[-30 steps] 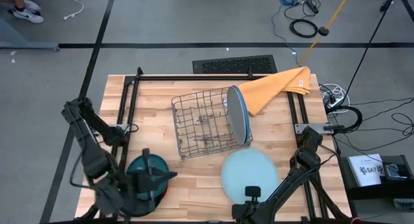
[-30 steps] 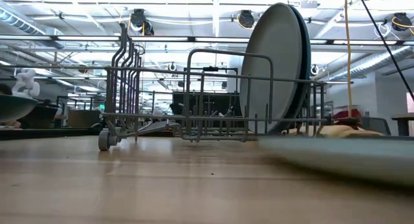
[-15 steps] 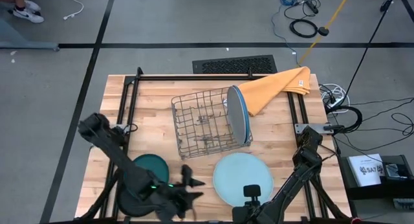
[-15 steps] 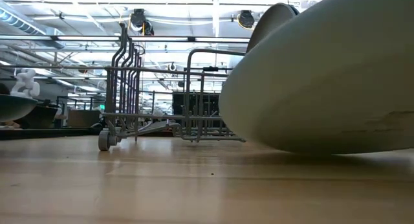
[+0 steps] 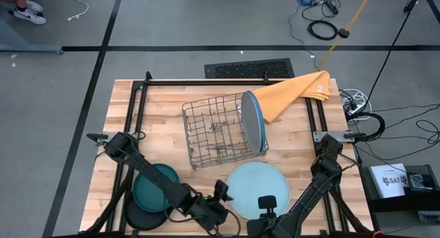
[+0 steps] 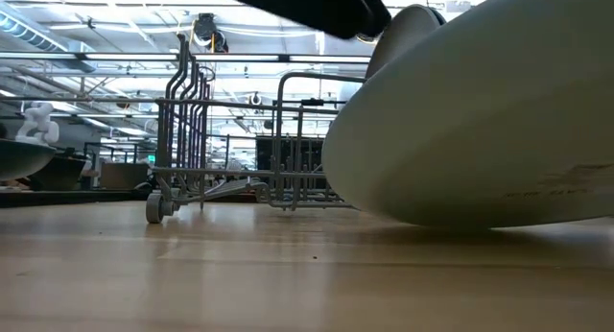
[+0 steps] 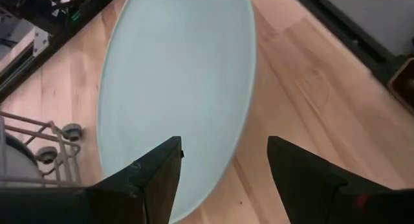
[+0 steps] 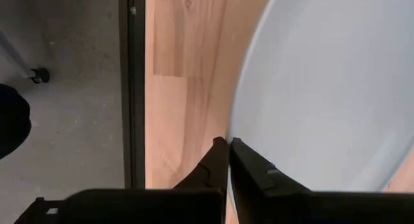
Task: Sort dishes
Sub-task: Put the light blue plate into the green dish rack
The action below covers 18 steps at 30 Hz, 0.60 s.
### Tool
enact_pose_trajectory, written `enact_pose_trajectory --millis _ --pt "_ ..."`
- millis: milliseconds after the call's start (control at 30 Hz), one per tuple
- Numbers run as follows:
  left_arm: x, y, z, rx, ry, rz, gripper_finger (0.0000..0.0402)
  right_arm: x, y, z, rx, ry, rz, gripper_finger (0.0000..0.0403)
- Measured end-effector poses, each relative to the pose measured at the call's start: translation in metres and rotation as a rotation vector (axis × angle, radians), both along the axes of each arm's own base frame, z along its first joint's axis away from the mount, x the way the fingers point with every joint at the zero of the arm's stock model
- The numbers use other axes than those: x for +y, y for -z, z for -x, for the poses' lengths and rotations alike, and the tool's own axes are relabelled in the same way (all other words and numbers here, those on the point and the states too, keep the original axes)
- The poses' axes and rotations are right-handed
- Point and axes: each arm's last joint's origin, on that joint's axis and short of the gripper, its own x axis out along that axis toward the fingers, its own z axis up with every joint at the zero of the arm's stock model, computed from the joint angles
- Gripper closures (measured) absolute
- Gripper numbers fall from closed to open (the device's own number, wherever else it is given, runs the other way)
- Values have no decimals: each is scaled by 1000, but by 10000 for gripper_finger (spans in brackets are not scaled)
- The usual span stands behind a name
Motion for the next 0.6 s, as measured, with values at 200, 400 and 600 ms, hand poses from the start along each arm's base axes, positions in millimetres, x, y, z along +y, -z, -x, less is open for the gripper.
enact_pose_trajectory --millis 200,400,600 --pt "3 25 -9 60 0 -17 172 0 0 -1 -6 2 -4 403" --pt "12 34 -17 37 -69 -62 210 2 0 -3 -26 -7 -26 403" --pt "15 31 -23 3 -77 -35 290 4 -1 -5 -44 -13 -48 403"
